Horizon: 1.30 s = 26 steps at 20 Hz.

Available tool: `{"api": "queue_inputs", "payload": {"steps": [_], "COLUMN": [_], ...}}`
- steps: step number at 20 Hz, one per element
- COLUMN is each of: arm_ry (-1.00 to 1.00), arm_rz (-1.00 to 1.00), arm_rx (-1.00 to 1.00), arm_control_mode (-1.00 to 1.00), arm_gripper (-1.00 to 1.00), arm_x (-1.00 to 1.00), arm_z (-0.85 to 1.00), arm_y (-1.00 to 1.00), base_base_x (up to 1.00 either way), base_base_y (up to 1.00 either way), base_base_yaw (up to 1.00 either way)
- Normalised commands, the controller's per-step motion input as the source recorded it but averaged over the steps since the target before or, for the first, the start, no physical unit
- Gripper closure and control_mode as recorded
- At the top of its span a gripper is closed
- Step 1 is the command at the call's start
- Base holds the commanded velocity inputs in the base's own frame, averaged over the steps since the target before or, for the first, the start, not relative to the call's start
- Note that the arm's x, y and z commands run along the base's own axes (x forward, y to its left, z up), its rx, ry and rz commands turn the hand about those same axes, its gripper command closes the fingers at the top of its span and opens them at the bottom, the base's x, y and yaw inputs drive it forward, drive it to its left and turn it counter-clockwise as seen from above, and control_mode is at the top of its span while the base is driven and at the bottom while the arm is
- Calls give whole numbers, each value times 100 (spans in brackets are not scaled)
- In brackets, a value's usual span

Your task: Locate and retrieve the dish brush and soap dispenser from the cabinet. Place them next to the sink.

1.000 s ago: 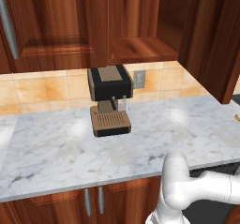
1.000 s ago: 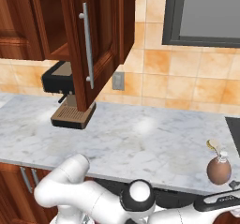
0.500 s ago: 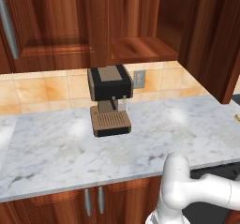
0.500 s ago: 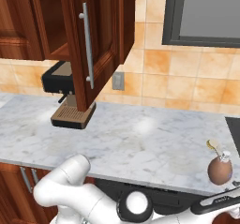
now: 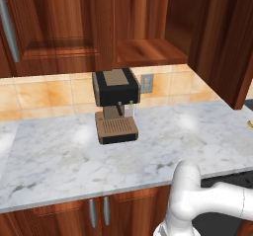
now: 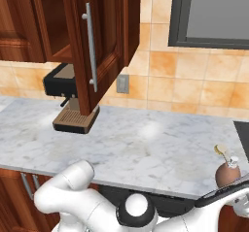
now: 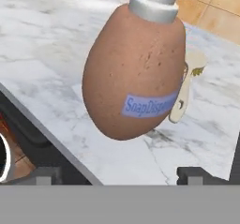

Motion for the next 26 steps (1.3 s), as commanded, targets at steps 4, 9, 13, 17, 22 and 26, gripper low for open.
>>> {"api": "queue_inputs", "payload": {"steps": [4,9,13,17,22,26], "arm_ry": [33,18,-2,-14,-9,-6], "arm_rz": [-25,-27,-23,-16,-9,-9], "arm_rx": [4,2,-1,-15,-15,-12], "arm_control_mode": [-100,-100,-100,-100,-100,-100], "arm_gripper": [-100,-100,-100,-100,-100,-100], "arm_x": [-20,-32,-60,-41,-54,-76], "arm_z": [5,9,16,25,23,1], "arm_y": [3,6,18,34,56,52], "base_base_x": [0,0,0,0,0,0], "base_base_y": [0,0,0,0,0,0], "base_base_yaw": [0,0,0,0,0,0]}}
